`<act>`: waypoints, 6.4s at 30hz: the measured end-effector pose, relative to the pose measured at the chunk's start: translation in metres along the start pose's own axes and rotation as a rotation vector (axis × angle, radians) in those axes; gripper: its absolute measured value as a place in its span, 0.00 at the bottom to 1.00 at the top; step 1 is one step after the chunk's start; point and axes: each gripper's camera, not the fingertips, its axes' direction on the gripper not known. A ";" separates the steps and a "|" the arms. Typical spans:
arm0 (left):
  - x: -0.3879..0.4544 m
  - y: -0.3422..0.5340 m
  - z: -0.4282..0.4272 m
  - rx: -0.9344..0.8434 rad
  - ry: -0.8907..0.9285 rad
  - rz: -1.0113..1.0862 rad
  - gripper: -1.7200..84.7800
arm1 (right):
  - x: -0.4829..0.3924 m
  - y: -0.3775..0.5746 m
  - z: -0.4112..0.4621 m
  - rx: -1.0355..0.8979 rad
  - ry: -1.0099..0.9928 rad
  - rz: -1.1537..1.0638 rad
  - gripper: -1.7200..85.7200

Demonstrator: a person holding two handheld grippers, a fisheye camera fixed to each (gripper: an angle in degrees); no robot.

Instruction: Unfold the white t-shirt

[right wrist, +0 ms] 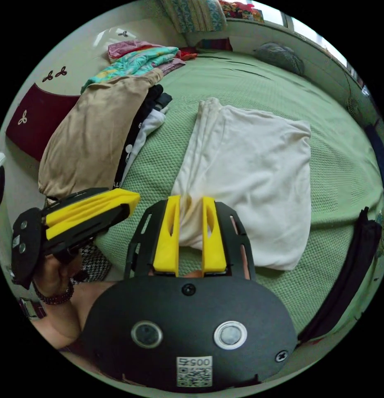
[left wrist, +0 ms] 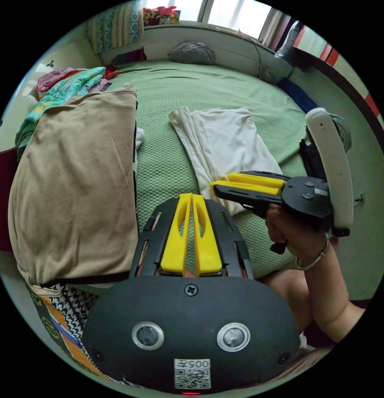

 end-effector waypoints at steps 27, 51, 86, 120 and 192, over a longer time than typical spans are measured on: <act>0.007 -0.072 0.051 -0.014 0.102 0.046 0.01 | 0.037 0.018 -0.058 0.064 -0.081 0.080 0.06; -0.002 -0.114 0.071 -0.080 0.209 0.040 0.01 | 0.016 0.017 -0.073 0.031 0.027 -0.090 0.15; 0.010 -0.159 0.079 -0.033 0.138 -0.081 0.12 | 0.255 0.102 -0.230 0.306 0.098 0.365 0.03; 0.039 -0.127 0.054 -0.086 -0.117 -0.058 0.04 | 0.320 0.153 -0.268 0.234 0.213 0.478 0.10; 0.051 0.025 0.036 0.029 0.034 0.036 0.03 | 0.152 0.298 -0.295 0.168 0.290 0.321 0.00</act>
